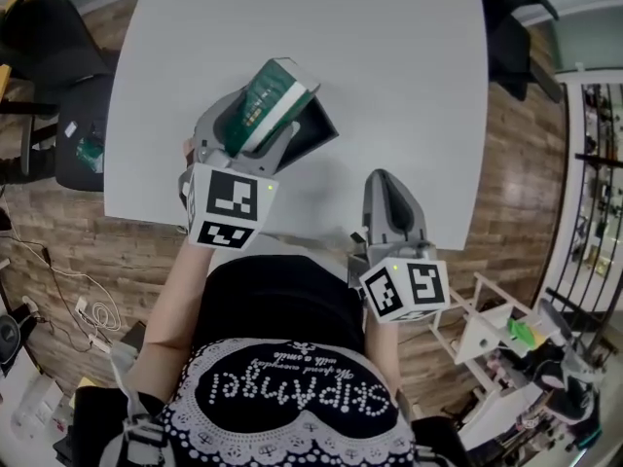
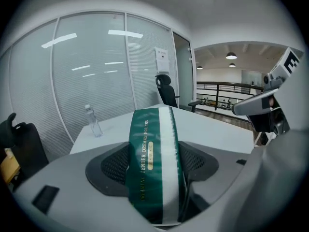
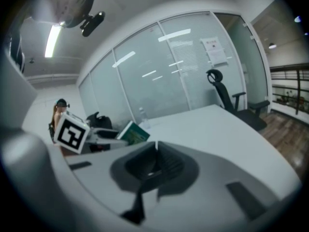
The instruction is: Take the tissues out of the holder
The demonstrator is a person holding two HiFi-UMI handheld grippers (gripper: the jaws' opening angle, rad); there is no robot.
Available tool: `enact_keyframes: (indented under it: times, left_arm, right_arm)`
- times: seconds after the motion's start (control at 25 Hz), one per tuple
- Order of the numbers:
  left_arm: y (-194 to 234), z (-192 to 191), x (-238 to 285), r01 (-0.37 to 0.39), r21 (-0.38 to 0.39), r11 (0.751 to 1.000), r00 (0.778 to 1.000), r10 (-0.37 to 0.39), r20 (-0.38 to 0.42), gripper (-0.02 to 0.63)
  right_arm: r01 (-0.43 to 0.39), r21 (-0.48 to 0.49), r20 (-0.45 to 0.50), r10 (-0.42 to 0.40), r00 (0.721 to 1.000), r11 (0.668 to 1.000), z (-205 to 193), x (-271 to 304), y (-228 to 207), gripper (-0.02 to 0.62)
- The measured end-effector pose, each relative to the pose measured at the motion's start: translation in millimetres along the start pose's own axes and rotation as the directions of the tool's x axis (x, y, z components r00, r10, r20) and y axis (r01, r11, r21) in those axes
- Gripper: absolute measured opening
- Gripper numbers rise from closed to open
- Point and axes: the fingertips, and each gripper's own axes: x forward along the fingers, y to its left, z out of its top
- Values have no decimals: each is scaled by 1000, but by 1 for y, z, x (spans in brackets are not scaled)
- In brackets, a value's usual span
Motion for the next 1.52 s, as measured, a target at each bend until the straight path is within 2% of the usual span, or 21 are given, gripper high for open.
enact_keyframes:
  times: [0.24, 0.64, 1.0, 1.28, 1.52]
  left_arm:
    - [9, 24, -19, -80, -18, 997, 991, 81, 107, 333]
    - [12, 51, -53, -169, -57, 984, 963, 177, 206, 333]
    - [18, 57, -90, -246, -111, 963, 928, 267, 261, 333]
    - [12, 64, -112, -243, -202, 949, 914, 293, 280, 333]
    - [7, 70, -125, -252, -222, 942, 897, 313, 313, 333]
  right_arm:
    - [-14, -26, 14, 15, 1000, 1000, 11, -5, -9, 35]
    - [-42, -83, 48, 46, 998, 996, 30, -15, -23, 35]
    - [-66, -116, 82, 76, 994, 991, 43, -26, -25, 35]
    - [-50, -122, 112, 64, 992, 991, 56, -37, -38, 35]
    - [-40, -135, 129, 57, 990, 990, 68, -41, -49, 35]
